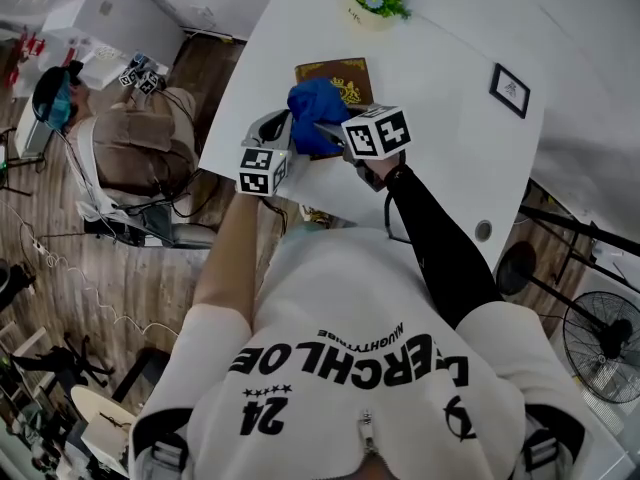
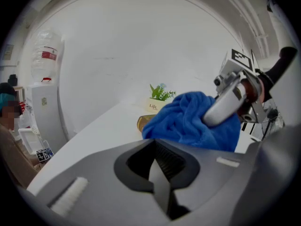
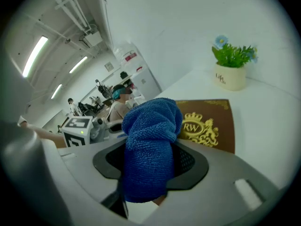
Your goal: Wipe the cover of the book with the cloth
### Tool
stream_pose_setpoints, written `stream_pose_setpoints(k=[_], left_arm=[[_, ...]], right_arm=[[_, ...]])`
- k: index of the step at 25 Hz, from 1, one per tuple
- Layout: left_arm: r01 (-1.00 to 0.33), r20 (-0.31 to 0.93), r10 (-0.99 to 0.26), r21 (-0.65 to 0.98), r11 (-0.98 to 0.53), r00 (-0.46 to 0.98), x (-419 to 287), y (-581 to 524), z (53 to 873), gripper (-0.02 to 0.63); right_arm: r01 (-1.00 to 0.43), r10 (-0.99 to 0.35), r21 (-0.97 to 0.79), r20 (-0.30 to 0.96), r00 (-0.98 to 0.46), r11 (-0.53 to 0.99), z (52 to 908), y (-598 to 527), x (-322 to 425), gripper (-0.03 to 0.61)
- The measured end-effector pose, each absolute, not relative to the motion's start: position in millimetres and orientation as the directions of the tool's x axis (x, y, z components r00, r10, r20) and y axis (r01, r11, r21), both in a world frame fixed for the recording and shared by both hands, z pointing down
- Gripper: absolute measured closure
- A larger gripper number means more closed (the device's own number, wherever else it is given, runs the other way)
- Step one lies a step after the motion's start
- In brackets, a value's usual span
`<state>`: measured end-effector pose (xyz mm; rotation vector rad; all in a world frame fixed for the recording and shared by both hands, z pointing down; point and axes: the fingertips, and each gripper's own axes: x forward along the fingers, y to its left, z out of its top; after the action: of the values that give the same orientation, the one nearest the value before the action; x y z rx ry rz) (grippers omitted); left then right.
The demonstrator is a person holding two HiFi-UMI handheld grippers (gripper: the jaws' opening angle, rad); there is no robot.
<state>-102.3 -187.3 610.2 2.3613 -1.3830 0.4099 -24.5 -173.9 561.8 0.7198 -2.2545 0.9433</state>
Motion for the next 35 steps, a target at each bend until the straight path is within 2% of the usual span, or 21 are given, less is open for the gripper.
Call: stream_pose_setpoints(k=[2,10,20,25,28,31,35], left_arm=[[-0.879,0.426,-0.771,0.170,-0.446,0.474,-103,-187,610,0.558],[-0.876,0.421,-0.771,0.169,-0.451,0.478,-103,-187,610,0.558],[-0.872,0.423,-0.766,0.162,-0.462,0.484,-101,-187,610,0.558],[-0.870,0.431,-0.761,0.152,-0.468,0.485,-101,-185,611,0.558],[-0.868,0.432,-0.758,0.151,-0.473,0.489,-101,-185,612,0.558],[-0.867,0.432,-0.757,0.149,-0.476,0.490,-100,-184,612,0.558],[-0.867,0.435,-0.756,0.146,-0.476,0.488,-99,-185,612,0.557]], right_arm=[[-0.667,-0.221,-0.414,0.724,-0.654,0.619,577,-162,-31,0.371],[-0.691,-0.241,-0.351,0.758,-0.606,0.632,583,-167,-19,0.371],[-0.806,-0.362,-0.299,0.776,-0.517,0.510,584,-190,61,0.371],[-0.842,-0.400,-0.330,0.766,-0.503,0.428,585,-194,83,0.370],[-0.831,-0.426,-0.333,0.737,-0.524,0.446,576,-197,77,0.371],[-0.772,-0.436,-0.364,0.664,-0.607,0.520,549,-195,55,0.371],[-0.668,-0.357,-0.393,0.618,-0.701,0.632,528,-176,10,0.371]])
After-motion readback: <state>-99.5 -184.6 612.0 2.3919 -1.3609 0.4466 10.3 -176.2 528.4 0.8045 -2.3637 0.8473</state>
